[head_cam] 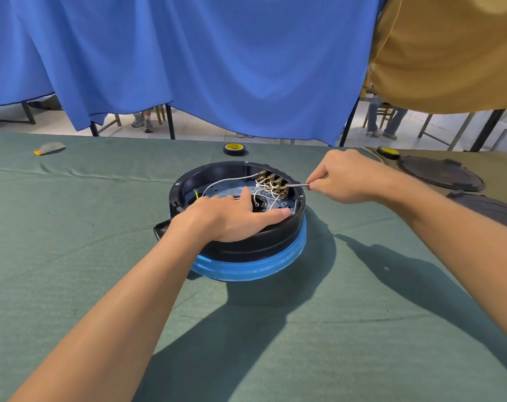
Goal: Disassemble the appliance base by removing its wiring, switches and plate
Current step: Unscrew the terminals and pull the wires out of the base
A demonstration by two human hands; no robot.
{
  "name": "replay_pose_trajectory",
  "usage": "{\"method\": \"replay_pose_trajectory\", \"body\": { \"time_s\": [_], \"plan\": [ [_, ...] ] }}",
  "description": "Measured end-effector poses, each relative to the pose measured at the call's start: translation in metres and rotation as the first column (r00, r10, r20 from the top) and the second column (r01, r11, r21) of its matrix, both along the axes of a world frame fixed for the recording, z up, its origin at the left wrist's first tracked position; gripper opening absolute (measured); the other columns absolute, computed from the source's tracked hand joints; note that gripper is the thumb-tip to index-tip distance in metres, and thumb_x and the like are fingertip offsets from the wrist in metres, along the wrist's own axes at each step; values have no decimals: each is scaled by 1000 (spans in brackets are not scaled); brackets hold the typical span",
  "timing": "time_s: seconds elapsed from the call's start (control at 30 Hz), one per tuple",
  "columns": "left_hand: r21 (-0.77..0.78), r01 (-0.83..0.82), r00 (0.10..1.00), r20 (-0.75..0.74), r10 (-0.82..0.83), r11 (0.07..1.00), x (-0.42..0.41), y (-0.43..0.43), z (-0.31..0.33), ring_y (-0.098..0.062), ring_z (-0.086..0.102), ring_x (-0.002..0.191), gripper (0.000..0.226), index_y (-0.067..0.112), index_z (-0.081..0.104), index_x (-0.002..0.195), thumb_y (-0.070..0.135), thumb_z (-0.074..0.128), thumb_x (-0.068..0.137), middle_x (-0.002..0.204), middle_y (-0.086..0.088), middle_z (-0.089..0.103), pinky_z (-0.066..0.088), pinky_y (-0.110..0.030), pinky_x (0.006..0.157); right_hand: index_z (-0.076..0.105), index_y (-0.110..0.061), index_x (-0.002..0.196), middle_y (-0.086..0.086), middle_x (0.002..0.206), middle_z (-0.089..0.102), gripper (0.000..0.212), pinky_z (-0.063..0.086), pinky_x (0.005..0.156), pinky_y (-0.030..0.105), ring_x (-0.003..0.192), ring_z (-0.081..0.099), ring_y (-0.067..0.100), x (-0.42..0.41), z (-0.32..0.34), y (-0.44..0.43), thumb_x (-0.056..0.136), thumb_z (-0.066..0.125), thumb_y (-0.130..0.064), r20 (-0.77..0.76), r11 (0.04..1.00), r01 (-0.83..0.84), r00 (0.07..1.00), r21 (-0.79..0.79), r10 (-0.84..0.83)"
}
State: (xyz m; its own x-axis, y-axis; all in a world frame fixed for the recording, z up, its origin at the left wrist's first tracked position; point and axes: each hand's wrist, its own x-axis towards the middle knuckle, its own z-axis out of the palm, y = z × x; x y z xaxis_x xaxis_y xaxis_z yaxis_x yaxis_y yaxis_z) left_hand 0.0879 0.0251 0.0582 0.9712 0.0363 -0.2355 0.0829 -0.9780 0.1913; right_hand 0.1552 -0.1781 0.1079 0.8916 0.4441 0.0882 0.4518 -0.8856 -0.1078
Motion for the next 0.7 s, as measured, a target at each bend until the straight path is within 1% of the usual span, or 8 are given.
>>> {"method": "replay_pose_trajectory", "body": {
  "time_s": [0.07,0.17,0.23,0.3,0.43,0.5,0.57,0.7],
  "plan": [
    [-2,5,1000,-1,-5,1000,0,0,0,-28,16,147,128,35,4,153,103,1,44,161,3,14,17,-52,113,64,-2,102,23,93,64,29,49,56,46,55,34,17,-2,-6,1,83,44,-12,46,1000,8,999,22,-9],
    [1,4,1000,0,-4,1000,0,0,0,-29,17,147,128,35,3,153,103,1,44,161,4,16,19,-51,112,72,-11,96,18,74,64,27,35,48,31,52,32,14,-3,-6,-2,84,47,-13,-13,996,23,1000,84,-22],
    [-3,1,1000,-1,-1,1000,1,0,-1,-30,17,147,128,35,2,153,104,2,44,161,4,16,19,-51,112,78,-22,88,5,54,55,27,29,40,24,45,30,12,-7,-4,-3,87,52,-15,-115,980,72,992,188,-50],
    [-8,-6,1000,-3,6,1000,2,1,-2,-30,17,147,129,36,0,152,104,2,43,161,4,15,18,-52,113,76,-15,93,3,50,44,25,24,36,23,39,24,12,-11,-3,-1,87,52,-12,-172,966,109,983,235,-69],
    [-17,-13,1000,-8,13,1000,4,1,-3,-30,17,147,134,35,-4,152,106,1,38,161,6,14,17,-52,113,65,2,103,7,63,36,28,22,50,32,52,23,15,-19,-2,7,83,47,-6,-115,979,115,989,169,-96],
    [-20,-17,1000,-6,16,1000,5,1,-4,-30,18,147,135,35,-4,152,106,1,37,160,6,15,17,-52,113,68,4,78,11,62,44,26,27,53,34,57,28,21,-25,1,11,82,45,-7,-105,989,94,991,112,-82],
    [-26,-19,1000,0,19,999,5,1,-4,-30,18,147,134,36,-3,152,106,2,38,160,6,16,17,-52,113,48,-4,53,12,58,45,31,30,51,36,55,32,24,-32,3,16,83,43,-7,-84,997,59,995,50,-54],
    [-28,-13,1000,10,13,1000,5,1,-5,-30,19,147,132,36,-1,152,105,1,40,160,6,17,18,-52,113,39,-10,50,11,56,42,35,38,53,41,53,36,25,-35,5,17,85,43,-7,-43,999,50,998,-5,-50]
  ]
}}
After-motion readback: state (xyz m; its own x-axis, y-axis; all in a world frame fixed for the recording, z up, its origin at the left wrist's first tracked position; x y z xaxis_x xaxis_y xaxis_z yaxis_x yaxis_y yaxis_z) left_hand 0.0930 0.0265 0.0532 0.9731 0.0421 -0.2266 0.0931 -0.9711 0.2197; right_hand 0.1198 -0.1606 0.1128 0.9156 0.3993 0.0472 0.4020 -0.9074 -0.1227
